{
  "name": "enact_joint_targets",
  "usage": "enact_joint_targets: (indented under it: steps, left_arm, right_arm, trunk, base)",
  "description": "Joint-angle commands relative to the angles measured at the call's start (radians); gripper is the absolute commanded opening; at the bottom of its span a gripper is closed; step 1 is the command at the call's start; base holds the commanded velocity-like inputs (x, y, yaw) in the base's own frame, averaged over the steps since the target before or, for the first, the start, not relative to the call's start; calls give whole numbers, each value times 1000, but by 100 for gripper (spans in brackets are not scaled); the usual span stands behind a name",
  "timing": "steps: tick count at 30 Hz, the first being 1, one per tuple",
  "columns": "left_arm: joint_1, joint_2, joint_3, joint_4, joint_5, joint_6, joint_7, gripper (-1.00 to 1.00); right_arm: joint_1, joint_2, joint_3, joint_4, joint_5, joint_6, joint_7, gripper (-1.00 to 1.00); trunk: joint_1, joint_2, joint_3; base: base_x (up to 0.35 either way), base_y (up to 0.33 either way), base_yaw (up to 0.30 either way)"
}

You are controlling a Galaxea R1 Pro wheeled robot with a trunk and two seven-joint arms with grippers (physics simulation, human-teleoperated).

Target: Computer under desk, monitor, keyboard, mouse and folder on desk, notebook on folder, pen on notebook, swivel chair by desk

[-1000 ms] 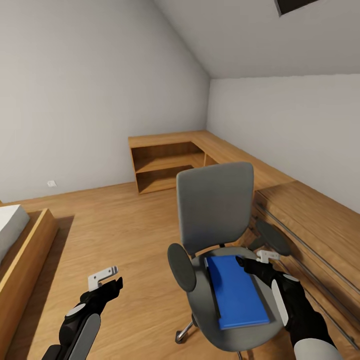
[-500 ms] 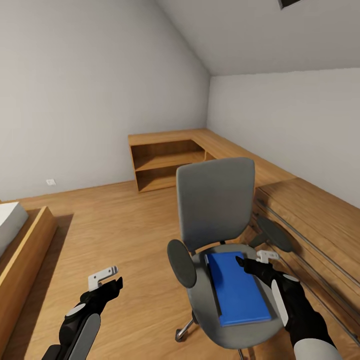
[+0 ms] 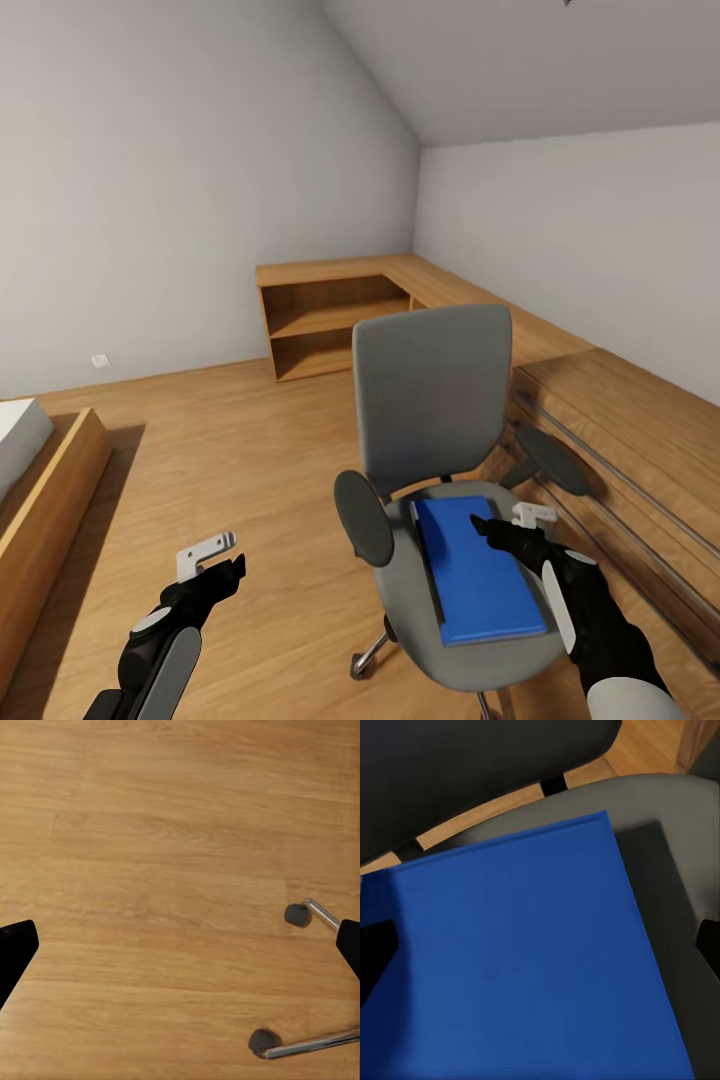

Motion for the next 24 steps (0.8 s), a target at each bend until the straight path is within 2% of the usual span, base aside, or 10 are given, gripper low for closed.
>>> enact_joint_targets:
  steps: [1, 18, 21, 24]
  left_arm:
    - [-1, 1, -2, -1, 10, 1, 10, 100]
    - [-1, 1, -3, 3, 11, 1, 10, 100]
    - [-1, 1, -3, 3, 10, 1, 10, 100]
    - [-1, 1, -3, 3, 10, 1, 10, 100]
  right_arm:
    - [-1, 1, -3, -1, 4, 5, 7, 100]
    - [-1, 0, -4, 1, 6, 5, 6, 100]
    - [-1, 0, -4, 1, 6, 5, -4, 100]
    - [-1, 1, -3, 1, 6, 5, -45, 100]
  trunk:
    - [4, -8, -4]
    - [4, -8, -4]
    - [4, -8, -4]
    - [4, -8, -4]
  base:
    - [0, 0, 0]
    - [0, 0, 0]
    - [0, 0, 0]
    - [0, 0, 0]
